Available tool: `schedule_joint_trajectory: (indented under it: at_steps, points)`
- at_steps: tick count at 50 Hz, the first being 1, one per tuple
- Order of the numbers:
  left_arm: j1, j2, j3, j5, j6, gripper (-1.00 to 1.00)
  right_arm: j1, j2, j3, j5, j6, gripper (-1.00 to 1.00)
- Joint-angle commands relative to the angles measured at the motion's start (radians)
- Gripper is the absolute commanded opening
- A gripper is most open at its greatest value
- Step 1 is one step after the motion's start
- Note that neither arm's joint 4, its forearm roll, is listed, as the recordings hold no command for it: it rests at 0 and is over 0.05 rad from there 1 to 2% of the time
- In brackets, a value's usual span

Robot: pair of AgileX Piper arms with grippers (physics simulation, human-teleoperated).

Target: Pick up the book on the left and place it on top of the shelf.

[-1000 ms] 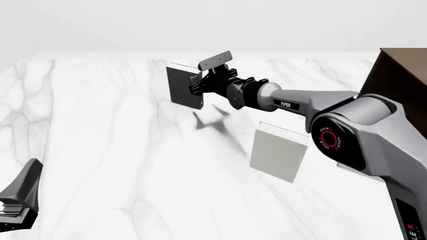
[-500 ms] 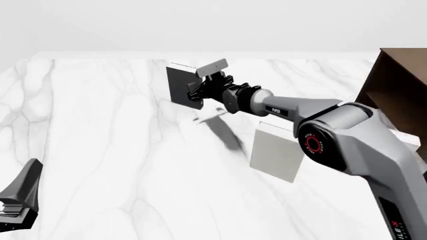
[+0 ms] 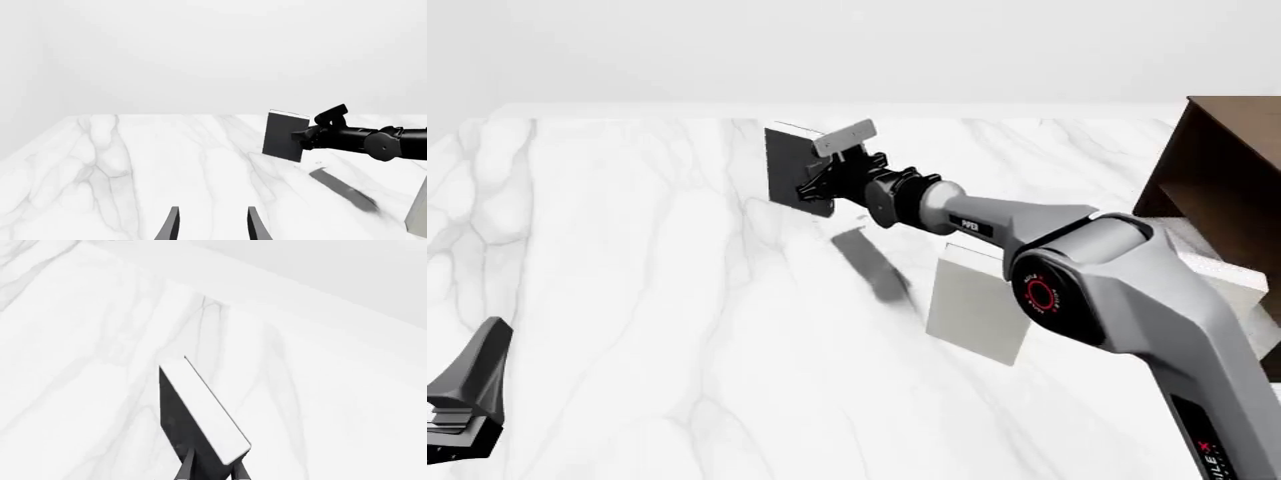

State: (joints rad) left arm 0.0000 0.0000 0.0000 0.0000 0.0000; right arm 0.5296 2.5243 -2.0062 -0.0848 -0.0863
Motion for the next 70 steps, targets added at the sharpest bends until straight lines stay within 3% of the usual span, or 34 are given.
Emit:
schedule_joint_trajectory:
  at_steps: [1,21,49,62,70]
  points:
    - [0.000,0.000,0.000,0.000,0.000,1.00,0.000,0.012,-0.020,0.007,-0.006,-1.00]
    - [0.000,0.000,0.000,0.000,0.000,1.00,0.018,-0.093,0.124,-0.071,0.009,-1.00]
    - [0.000,0.000,0.000,0.000,0.000,1.00,0.046,-0.461,0.445,-0.166,-0.022,-1.00]
    - [0.000,0.000,0.000,0.000,0.000,1.00,0.046,-0.666,0.655,-0.211,-0.047,-1.00]
    - [0.000,0.000,0.000,0.000,0.000,1.00,0.036,-0.733,0.706,-0.206,-0.060,-1.00]
